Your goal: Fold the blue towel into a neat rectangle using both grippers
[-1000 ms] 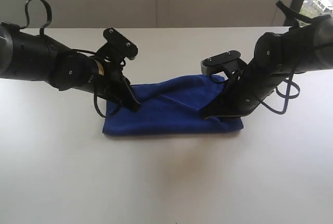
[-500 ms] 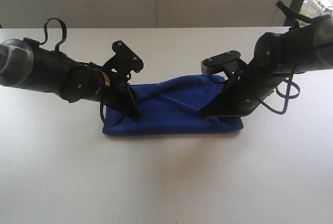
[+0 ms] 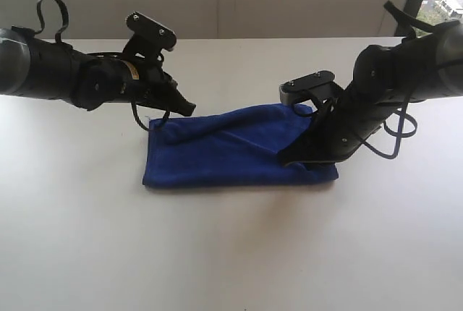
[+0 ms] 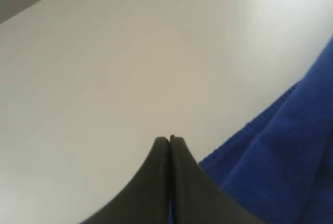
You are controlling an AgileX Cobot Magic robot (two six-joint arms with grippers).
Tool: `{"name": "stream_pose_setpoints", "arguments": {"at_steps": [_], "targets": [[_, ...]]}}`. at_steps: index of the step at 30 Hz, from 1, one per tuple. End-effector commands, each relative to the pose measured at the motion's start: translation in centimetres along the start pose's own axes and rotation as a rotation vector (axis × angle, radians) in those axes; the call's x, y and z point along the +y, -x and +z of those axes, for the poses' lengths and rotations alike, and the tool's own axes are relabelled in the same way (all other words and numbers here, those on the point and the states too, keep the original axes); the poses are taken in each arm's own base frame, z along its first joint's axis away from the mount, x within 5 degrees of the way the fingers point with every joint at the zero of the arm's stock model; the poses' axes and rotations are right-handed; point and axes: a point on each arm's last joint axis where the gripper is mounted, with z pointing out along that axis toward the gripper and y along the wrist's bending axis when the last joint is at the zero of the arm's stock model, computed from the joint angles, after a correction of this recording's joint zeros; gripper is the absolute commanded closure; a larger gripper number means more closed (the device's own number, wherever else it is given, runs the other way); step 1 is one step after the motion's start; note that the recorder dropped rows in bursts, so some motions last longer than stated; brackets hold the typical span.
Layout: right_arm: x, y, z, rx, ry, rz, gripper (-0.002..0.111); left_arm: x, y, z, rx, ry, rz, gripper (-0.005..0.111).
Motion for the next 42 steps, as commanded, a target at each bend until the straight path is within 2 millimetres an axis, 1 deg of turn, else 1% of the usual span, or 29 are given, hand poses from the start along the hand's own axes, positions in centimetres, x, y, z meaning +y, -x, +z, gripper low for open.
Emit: {"name": "stream_pose_setpoints", "arguments": {"at_steps": [1, 3, 5, 7, 9, 10, 12, 21, 22, 24, 25, 26, 28, 29, 35, 42], "targets": [[0.0, 0.0, -0.3, -0.009, 0.0, 0.009, 0.108, 0.1, -0.9, 0.1, 0.095, -0.006, -0.061, 0.107], [0.0, 0.0, -0.3, -0.009, 0.0, 0.009, 0.108, -0.6, -1.0, -0.3, 0.15, -0.026, 0.005, 0.105], [0.0, 0.0, -0.3, -0.009, 0.0, 0.009, 0.108, -0.8, -0.9, -0.6, 0.163, -0.029, 0.042, 0.097], [0.0, 0.0, -0.3, -0.009, 0.0, 0.009, 0.108, -0.8, -0.8, -0.8, 0.173, -0.03, 0.044, 0.085], [0.0, 0.0, -0.3, -0.009, 0.0, 0.009, 0.108, -1.0, -0.9, -0.9, 0.19, -0.034, 0.067, 0.069], [0.0, 0.0, -0.3, -0.009, 0.0, 0.009, 0.108, -1.1, -1.2, -0.8, 0.205, -0.037, 0.071, 0.057], [0.0, 0.0, -0.3, -0.009, 0.0, 0.009, 0.108, -1.2, -1.5, -0.5, 0.22, -0.039, 0.071, 0.051], [0.0, 0.0, -0.3, -0.011, 0.0, 0.009, 0.108, -1.5, -3.2, 0.9, 0.28, -0.051, 0.072, 0.052], [0.0, 0.0, -0.3, -0.011, 0.0, 0.009, 0.108, -1.5, -3.3, 0.9, 0.282, -0.051, 0.072, 0.056], [0.0, 0.0, -0.3, -0.013, -0.001, 0.009, 0.108, -1.5, -3.3, 0.9, 0.283, -0.051, 0.072, 0.067], [0.0, 0.0, -0.3, -0.013, -0.001, 0.009, 0.108, -1.5, -3.3, 0.9, 0.283, -0.051, 0.072, 0.074], [0.0, 0.0, -0.3, -0.015, -0.002, 0.009, 0.108, -1.5, -3.3, 0.9, 0.28, -0.051, 0.072, 0.085], [0.0, 0.0, -0.3, -0.017, -0.002, 0.009, 0.108, -1.5, -3.1, 0.9, 0.274, -0.05, 0.07, 0.101], [0.0, 0.0, -0.3, -0.017, -0.002, 0.009, 0.108, -1.4, -3.0, 0.8, 0.268, -0.049, 0.07, 0.106], [0.0, 0.0, -0.3, -0.016, -0.003, 0.006, 0.108, -1.3, -1.8, 0.7, 0.168, -0.038, 0.038, 0.107], [0.0, 0.0, -0.3, -0.016, -0.003, 0.006, 0.108, -1.4, -1.5, 1.4, 0.076, -0.036, -0.005, 0.106]]}}
